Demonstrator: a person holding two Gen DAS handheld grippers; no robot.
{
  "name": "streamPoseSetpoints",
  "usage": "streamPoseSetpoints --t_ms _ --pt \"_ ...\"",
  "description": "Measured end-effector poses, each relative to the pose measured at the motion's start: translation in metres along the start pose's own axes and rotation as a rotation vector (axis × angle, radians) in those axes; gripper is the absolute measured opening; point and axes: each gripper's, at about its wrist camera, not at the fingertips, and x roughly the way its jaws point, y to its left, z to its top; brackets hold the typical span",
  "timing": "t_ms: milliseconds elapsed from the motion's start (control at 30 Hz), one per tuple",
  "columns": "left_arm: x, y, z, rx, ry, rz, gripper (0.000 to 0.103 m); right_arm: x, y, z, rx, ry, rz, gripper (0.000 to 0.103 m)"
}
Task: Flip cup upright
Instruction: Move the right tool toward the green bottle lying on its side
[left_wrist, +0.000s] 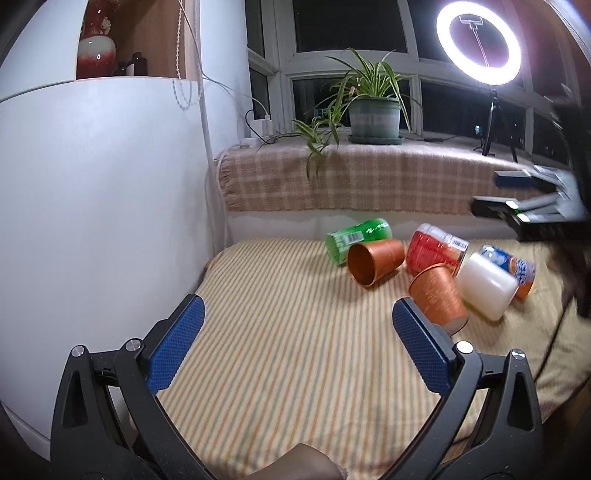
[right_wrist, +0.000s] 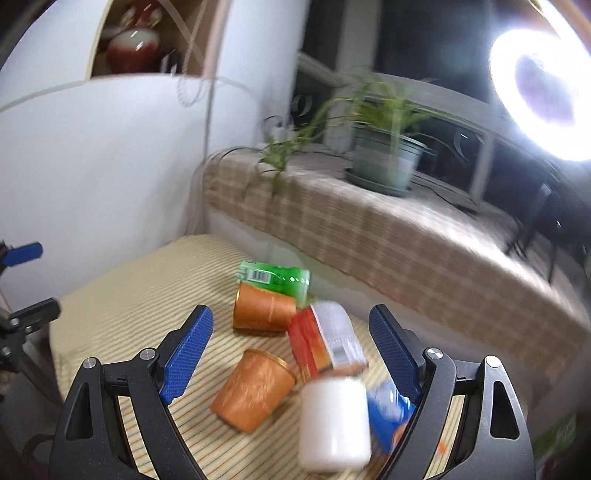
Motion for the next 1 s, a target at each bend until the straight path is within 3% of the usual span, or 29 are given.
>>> streamPoseSetpoints --t_ms 200,333,600,1000 --pt "0.005 0.022 -0.011 -0.019 0.018 0.022 0.103 0.058 0.017 0.028 -0.265 0.108 0.075 0.085" --pt "0.012 0.038 -0.020 -0.033 0.033 0.018 0.103 0.096 0.024 0.041 -0.364 0.186 0.090 0.085" --pt "0.026 0.064 -0.030 -0.052 0.060 0.033 0.103 0.182 0.035 0.049 -0.560 0.396 0.131 0.075" --pt "0.048 0.093 -0.042 -0.111 0.081 0.022 0.103 0.253 0.043 0.051 -0.699 0.600 0.164 0.066"
